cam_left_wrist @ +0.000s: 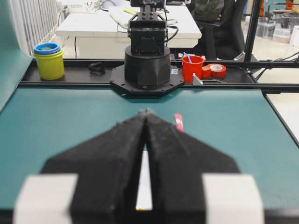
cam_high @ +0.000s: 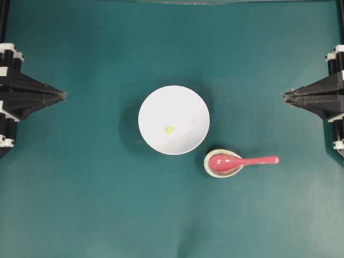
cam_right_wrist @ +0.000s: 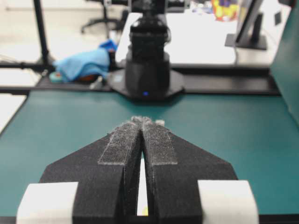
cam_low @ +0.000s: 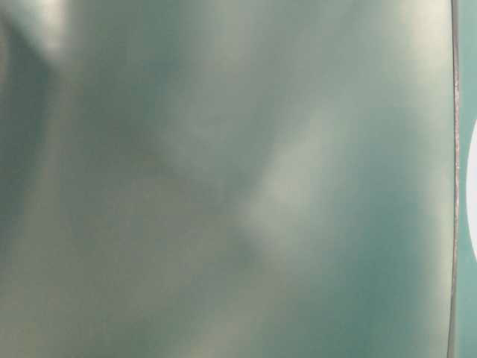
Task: Scoop the yellow hexagonal prism block from the bowl with a spoon using the right arm.
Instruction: 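Move the right gripper left toward the red spoon handle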
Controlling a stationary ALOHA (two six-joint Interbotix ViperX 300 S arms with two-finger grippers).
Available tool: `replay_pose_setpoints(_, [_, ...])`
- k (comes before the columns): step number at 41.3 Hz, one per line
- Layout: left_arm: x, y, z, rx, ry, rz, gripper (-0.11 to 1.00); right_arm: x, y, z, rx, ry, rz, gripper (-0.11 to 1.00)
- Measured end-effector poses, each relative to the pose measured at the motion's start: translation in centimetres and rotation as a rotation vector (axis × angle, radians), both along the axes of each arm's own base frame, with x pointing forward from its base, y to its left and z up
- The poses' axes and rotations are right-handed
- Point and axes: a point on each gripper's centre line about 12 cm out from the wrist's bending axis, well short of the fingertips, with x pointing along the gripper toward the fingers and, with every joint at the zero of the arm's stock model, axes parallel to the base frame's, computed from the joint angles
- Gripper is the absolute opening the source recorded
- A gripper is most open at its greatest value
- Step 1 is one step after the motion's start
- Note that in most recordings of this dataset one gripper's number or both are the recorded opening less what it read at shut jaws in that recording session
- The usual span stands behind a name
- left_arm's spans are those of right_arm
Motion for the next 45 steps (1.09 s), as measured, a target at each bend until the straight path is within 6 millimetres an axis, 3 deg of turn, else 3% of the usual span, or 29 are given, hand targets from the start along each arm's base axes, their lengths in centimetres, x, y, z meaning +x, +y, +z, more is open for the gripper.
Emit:
replay_pose_setpoints(2, [0.0,0.0,-0.4,0.0,0.035,0.001,0.03,0.1,0.0,-0.1,0.005,0.008,-0.002,0.0])
replay_pose_setpoints(4, [0.0,0.0,-0.6,0.001,0.052,-0.001,-0.02,0.1,0.0,-0.1,0.005,0.014,-0.002,0.0])
replay_pose_setpoints(20, [0.0,0.0,-0.7,0.003,0.066,-0.001,-0.01,0.2,-0.1,-0.2,0.005,0.025,-0.003,0.01])
replay_pose_setpoints(23, [0.0,0.0,-0.6,0.003,0.058,-0.001,-0.01,0.2,-0.1,-0.3,0.005,0.031,-0.003,0.07])
replay_pose_setpoints(30, [0.0,0.0,-0.1,0.012,0.011,-0.001,-0.01,0.2,-0.1,-0.7,0.008,0.067,-0.003,0.44])
replay_pose_setpoints(33, [0.0,0.0,0.1,0.012,-0.005,-0.001,-0.01,0.3,0.0,-1.0,0.012,0.084,-0.001,0.51])
replay_pose_setpoints(45, [0.0,0.0,0.2,0.015,-0.015,-0.001,-0.01,1.0,0.4,-2.4,0.014,0.152,0.017,0.5])
